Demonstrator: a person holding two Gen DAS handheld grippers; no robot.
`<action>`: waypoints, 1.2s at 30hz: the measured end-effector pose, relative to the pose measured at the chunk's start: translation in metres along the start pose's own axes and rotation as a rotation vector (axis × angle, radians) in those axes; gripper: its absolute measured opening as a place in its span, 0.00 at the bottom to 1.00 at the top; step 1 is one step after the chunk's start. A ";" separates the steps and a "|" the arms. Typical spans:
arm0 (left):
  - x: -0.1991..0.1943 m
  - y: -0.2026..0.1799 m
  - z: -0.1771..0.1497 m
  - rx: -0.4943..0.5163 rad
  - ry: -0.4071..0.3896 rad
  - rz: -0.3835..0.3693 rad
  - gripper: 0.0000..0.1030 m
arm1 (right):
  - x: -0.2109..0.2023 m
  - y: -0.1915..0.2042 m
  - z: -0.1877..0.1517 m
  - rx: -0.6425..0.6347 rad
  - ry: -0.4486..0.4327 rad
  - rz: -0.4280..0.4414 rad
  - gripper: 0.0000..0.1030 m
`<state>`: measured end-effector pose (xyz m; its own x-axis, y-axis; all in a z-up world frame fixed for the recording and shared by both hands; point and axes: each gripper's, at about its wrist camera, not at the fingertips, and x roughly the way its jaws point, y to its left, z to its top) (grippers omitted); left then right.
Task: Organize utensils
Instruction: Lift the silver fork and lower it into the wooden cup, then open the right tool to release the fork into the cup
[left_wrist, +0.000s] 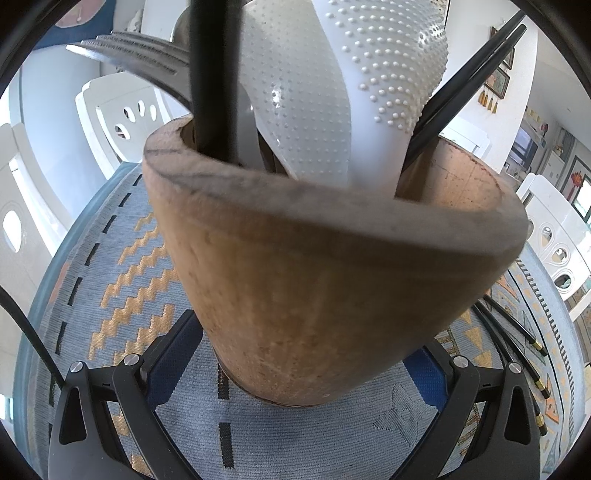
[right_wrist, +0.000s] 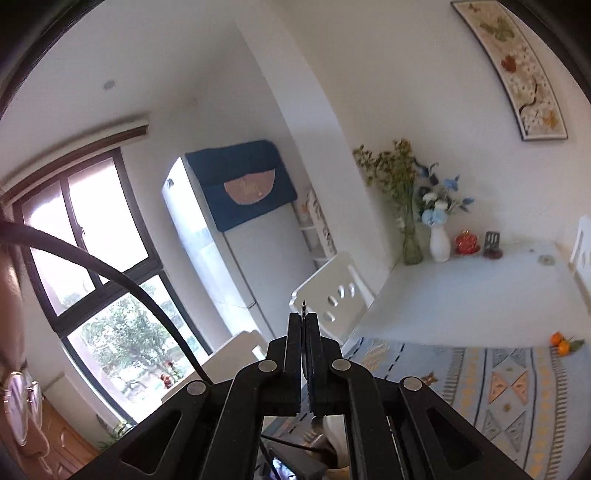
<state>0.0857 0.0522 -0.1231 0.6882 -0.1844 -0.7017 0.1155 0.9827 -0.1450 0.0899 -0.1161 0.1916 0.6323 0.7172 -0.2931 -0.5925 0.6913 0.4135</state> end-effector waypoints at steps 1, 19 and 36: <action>0.000 0.000 0.000 0.000 -0.001 0.000 1.00 | 0.005 -0.001 -0.003 0.010 0.011 0.008 0.02; -0.003 -0.004 -0.001 0.003 -0.004 0.004 1.00 | 0.067 -0.043 -0.073 0.190 0.237 0.023 0.05; -0.007 -0.009 0.002 0.008 -0.002 0.011 1.00 | -0.015 -0.077 -0.049 0.142 0.114 -0.118 0.32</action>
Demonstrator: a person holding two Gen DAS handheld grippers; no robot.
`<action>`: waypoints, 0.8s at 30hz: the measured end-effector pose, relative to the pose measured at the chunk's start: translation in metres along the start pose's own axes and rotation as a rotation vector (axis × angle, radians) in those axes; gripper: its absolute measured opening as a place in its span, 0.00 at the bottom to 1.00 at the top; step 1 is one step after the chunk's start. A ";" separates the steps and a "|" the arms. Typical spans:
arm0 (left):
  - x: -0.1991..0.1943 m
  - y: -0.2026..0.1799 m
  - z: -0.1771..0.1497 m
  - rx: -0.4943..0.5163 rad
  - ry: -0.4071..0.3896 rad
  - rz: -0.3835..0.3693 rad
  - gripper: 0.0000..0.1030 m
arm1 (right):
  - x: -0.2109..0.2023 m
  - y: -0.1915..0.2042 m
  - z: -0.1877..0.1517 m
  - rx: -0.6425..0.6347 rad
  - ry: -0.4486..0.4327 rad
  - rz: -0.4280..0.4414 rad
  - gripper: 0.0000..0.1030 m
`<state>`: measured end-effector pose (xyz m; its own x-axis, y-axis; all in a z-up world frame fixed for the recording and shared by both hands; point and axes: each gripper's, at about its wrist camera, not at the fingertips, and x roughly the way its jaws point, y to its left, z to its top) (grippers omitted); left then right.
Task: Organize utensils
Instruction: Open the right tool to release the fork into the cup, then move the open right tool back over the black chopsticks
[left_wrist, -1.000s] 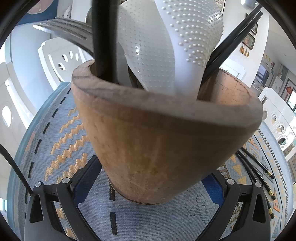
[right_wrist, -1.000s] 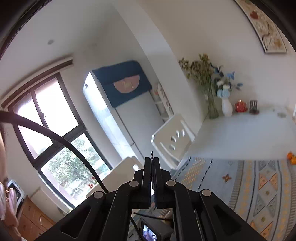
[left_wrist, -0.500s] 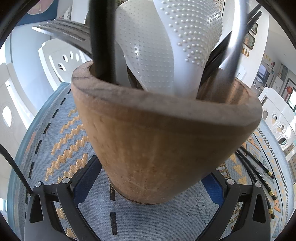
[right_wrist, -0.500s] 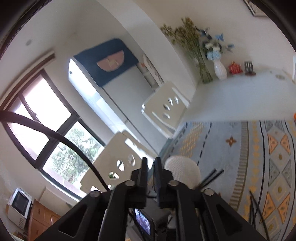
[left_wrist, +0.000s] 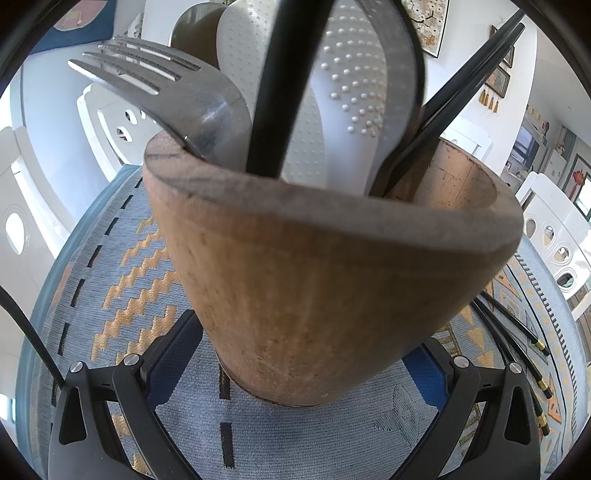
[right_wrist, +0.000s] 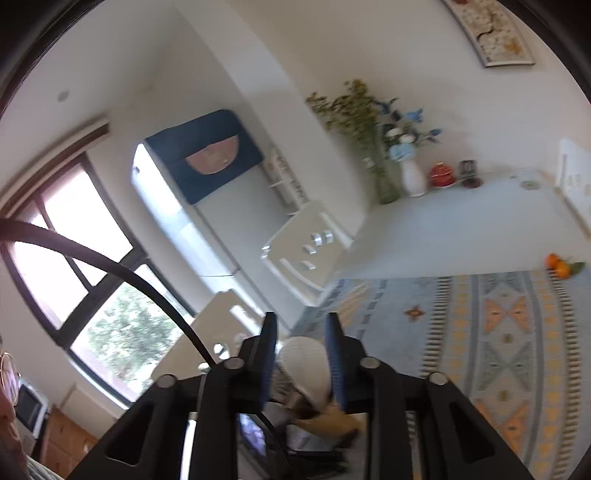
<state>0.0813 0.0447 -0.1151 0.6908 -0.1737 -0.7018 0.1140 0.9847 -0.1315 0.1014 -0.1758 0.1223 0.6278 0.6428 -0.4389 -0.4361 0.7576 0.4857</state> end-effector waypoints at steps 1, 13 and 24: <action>0.001 0.000 0.000 0.001 0.000 0.002 1.00 | -0.004 -0.005 -0.001 -0.004 -0.001 -0.026 0.32; 0.005 0.004 0.000 -0.004 0.003 -0.006 1.00 | 0.013 -0.079 -0.066 0.056 0.296 -0.325 0.32; 0.005 0.002 -0.001 -0.003 0.002 -0.007 1.00 | 0.081 -0.142 -0.139 -0.061 0.662 -0.510 0.32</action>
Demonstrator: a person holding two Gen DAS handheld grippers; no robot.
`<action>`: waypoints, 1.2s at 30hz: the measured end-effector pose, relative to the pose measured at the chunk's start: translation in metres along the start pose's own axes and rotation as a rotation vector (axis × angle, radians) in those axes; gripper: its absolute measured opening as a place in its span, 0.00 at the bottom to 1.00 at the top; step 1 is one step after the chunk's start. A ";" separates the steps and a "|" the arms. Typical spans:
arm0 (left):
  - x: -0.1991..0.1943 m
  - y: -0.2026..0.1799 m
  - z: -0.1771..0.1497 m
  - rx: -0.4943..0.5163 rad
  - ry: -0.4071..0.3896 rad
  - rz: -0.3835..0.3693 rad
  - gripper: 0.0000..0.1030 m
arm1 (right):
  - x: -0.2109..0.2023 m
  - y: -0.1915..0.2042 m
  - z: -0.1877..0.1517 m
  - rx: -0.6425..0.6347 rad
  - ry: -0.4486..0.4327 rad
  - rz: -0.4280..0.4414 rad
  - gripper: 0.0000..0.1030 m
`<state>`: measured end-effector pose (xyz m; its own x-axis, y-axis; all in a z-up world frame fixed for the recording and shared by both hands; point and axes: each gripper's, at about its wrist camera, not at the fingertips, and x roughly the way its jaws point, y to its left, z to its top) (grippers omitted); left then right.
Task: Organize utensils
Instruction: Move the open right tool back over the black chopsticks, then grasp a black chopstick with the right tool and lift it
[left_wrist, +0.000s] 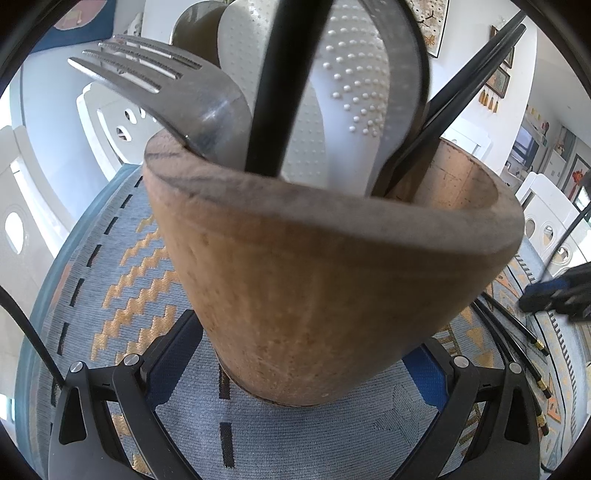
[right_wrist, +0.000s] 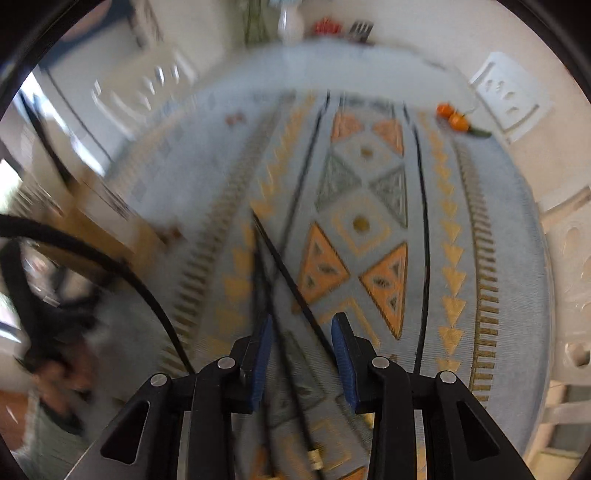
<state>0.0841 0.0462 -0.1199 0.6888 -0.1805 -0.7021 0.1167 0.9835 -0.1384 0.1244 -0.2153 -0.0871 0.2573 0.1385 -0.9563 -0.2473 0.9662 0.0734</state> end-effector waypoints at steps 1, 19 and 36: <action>0.000 0.001 -0.001 -0.001 0.000 -0.001 1.00 | 0.006 -0.001 -0.001 -0.011 0.010 -0.001 0.32; 0.001 0.004 -0.003 -0.003 0.001 -0.004 1.00 | 0.030 -0.003 0.000 -0.032 0.004 -0.025 0.31; 0.003 0.002 -0.005 0.003 -0.001 0.006 1.00 | 0.016 -0.005 -0.005 0.016 -0.024 0.043 0.05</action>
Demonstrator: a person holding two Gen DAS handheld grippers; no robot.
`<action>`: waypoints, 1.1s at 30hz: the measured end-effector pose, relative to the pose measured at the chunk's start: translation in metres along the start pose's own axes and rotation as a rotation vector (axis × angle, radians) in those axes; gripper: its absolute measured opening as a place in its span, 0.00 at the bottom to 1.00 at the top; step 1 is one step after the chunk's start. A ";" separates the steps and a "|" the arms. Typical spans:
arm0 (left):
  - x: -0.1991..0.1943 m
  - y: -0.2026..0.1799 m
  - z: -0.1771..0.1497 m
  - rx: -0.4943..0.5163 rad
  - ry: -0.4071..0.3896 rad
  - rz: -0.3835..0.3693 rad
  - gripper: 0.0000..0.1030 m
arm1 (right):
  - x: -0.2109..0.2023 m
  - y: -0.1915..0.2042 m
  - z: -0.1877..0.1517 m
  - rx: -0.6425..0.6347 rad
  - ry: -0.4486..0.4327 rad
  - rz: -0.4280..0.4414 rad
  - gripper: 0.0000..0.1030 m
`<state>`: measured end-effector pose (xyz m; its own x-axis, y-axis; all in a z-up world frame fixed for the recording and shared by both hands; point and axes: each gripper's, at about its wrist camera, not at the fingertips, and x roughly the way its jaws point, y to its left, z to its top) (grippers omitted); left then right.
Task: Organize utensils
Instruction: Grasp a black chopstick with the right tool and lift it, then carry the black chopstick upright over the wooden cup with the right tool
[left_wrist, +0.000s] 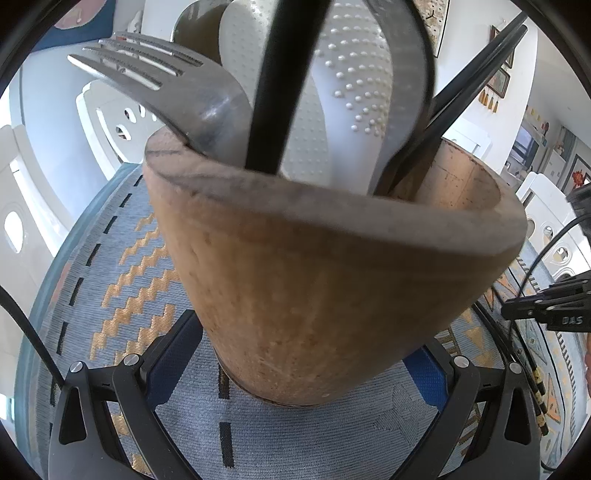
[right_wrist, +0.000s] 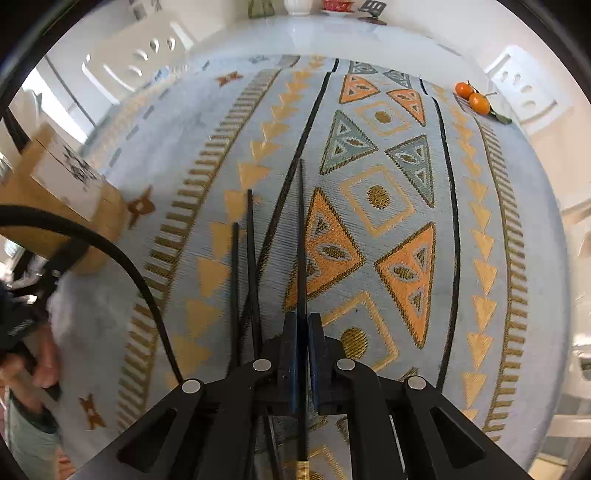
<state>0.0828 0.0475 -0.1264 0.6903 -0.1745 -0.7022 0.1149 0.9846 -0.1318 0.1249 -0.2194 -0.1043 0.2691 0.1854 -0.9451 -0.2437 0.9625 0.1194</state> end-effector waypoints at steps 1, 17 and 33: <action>0.000 0.000 0.000 0.001 -0.001 0.002 1.00 | -0.005 0.000 -0.001 0.001 -0.014 0.001 0.05; 0.005 -0.015 -0.001 0.018 0.004 0.027 1.00 | -0.096 0.011 -0.005 -0.007 -0.262 0.015 0.05; -0.005 -0.018 -0.004 0.020 -0.008 0.031 1.00 | -0.207 0.048 0.048 0.009 -0.646 0.127 0.05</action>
<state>0.0746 0.0307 -0.1235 0.6993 -0.1440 -0.7002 0.1077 0.9895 -0.0959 0.1025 -0.2015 0.1118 0.7443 0.3771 -0.5511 -0.3039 0.9262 0.2233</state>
